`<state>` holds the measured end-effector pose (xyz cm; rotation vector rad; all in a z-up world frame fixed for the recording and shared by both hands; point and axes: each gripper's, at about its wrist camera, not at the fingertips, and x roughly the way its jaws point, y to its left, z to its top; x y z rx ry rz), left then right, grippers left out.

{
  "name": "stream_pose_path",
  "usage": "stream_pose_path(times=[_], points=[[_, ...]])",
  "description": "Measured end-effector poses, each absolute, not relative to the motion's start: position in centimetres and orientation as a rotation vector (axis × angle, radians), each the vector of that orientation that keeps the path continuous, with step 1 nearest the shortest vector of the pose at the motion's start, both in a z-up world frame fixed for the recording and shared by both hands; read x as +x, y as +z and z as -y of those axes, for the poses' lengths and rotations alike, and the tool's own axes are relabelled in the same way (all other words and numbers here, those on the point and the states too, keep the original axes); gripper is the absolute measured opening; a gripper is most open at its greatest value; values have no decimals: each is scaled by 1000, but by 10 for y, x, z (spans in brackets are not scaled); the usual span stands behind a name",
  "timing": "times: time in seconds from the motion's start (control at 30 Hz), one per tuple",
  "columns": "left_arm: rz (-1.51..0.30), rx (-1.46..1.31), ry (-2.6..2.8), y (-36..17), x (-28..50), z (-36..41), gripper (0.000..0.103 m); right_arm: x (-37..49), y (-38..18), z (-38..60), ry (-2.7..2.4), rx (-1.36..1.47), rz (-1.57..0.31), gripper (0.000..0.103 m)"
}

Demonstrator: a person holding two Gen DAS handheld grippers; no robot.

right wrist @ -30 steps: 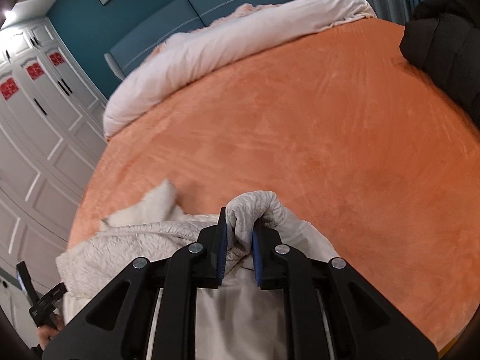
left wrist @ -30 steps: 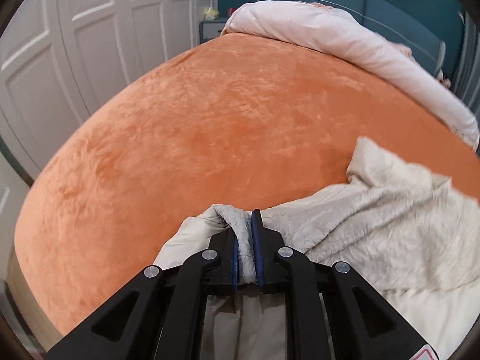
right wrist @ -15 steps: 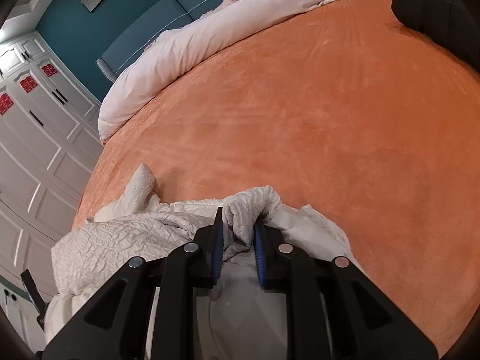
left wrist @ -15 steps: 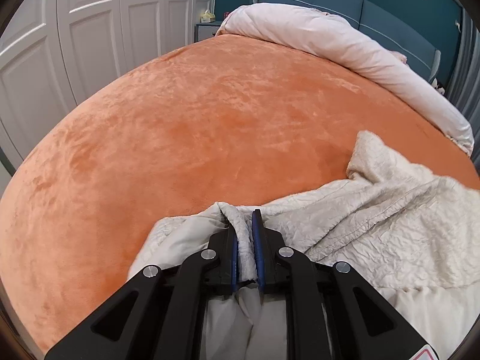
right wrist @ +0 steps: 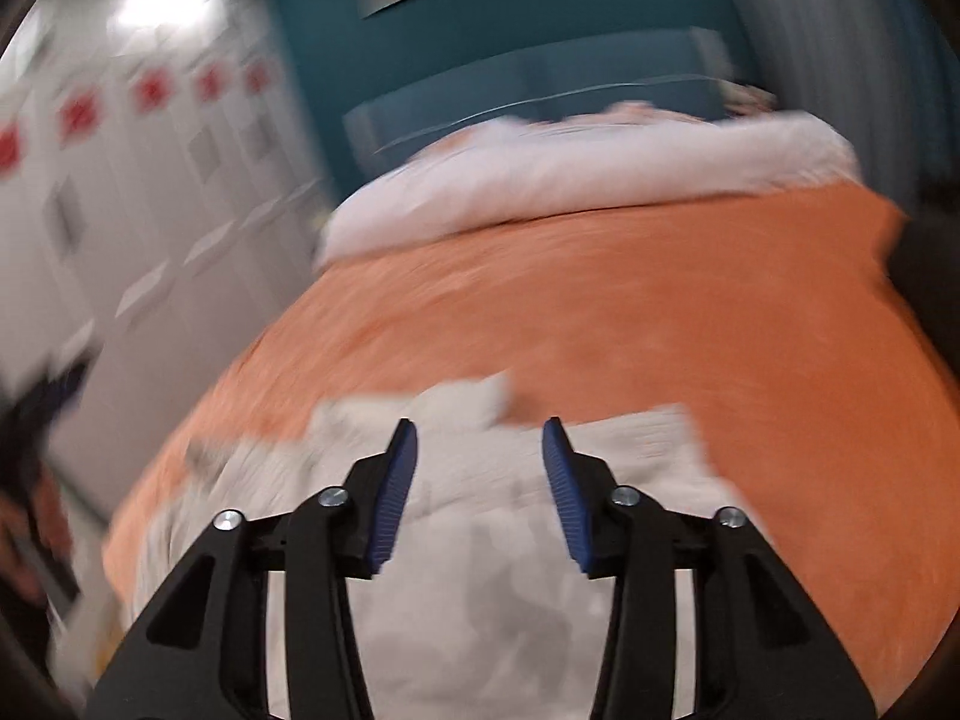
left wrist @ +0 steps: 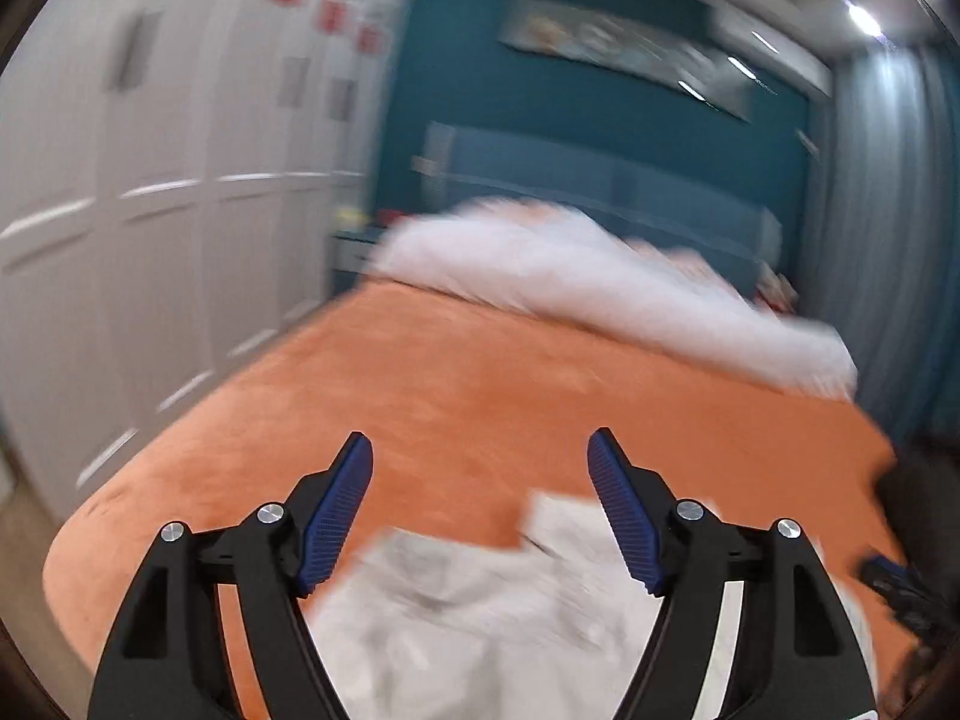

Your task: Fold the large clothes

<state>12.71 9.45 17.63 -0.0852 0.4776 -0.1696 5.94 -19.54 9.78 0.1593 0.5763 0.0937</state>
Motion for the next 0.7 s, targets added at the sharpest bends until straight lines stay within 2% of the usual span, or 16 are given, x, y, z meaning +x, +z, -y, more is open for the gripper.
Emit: stream_pose_path(times=[0.07, 0.1, 0.23, 0.33, 0.53, 0.7], points=[[-560, 11, -235, 149, 129, -56, 71, 69, 86, 156, 128, 21, -602, 13], [-592, 46, -250, 134, 130, -43, 72, 74, 81, 145, 134, -19, -609, 11], [-708, 116, -201, 75, 150, -14, 72, 107, 54, 135, 104, -77, -700, 10], [-782, 77, -143, 47, 166, -21, 74, 131, 36, 166, 46, -2, -767, 5], [-840, 0, -155, 26, 203, -33, 80, 162, 2, 212, -7, 179, -824, 3], [-861, -9, -157, 10, 226, -33, 85, 176, -16, 216, 1, 224, -837, 2]])
